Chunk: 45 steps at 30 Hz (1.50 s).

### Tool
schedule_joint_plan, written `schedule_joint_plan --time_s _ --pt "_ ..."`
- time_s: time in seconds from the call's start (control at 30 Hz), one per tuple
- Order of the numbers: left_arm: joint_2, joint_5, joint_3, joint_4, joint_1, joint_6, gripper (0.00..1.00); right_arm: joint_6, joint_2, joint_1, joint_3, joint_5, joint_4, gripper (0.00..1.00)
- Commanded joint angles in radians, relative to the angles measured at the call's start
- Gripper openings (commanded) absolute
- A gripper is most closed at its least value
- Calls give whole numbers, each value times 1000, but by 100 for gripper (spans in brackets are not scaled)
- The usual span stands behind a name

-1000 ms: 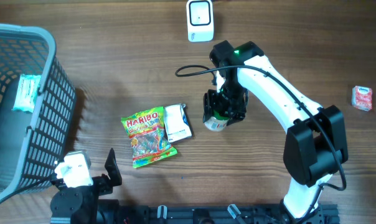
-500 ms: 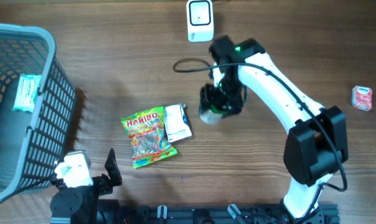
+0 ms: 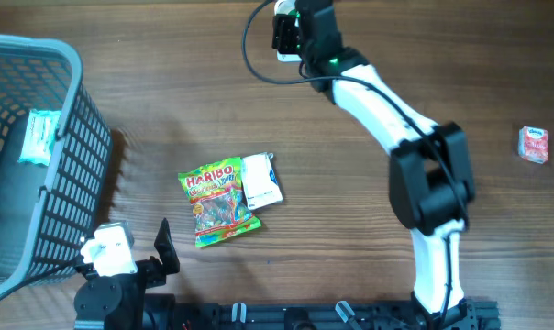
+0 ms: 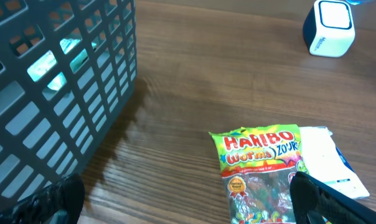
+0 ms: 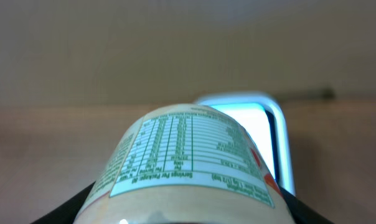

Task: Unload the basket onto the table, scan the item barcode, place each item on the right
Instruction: 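Place the green jar at the table's right edge beside the pink pack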

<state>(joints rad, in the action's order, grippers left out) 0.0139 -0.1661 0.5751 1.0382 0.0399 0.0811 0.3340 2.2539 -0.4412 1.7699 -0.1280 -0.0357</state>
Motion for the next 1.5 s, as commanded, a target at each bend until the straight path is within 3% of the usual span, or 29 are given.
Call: schedule_joint_plan --time_s 0.0,0.07,0.27,0.5,0.53,0.7,0.8,1.0,1.13,1.27,1.37,1.47 --pt "-7 5 -3 -5 -5 6 100 -46 95 14 16 -104 -241 52" --pt "-7 5 -3 -5 -5 6 100 -44 143 24 17 -124 -375 51" --pt "-7 5 -3 -5 -5 6 100 19 163 72 24 -117 -379 50" --pt "-7 5 -3 -5 -5 6 100 40 -66 138 61 -120 6 51" --pt "-7 5 -3 -5 -5 6 100 40 -135 183 61 -120 176 51" --pt "-7 5 -3 -5 -5 6 100 65 -189 429 61 -48 676 53" --pt "-7 5 -3 -5 -5 6 100 58 -176 568 60 36 853 51" --pt "-7 5 -3 -5 -5 6 100 -22 -174 771 19 144 965 50" --pt "-7 5 -3 -5 -5 6 100 -49 -96 824 3 72 1006 53" --pt "-7 5 -3 -5 -5 6 100 -4 -11 865 3 70 1056 49" --pt "-7 5 -3 -5 -5 6 100 74 -1 893 3 69 1055 69" --pt "-7 5 -3 -5 -5 6 100 89 -2 900 4 44 1054 100"
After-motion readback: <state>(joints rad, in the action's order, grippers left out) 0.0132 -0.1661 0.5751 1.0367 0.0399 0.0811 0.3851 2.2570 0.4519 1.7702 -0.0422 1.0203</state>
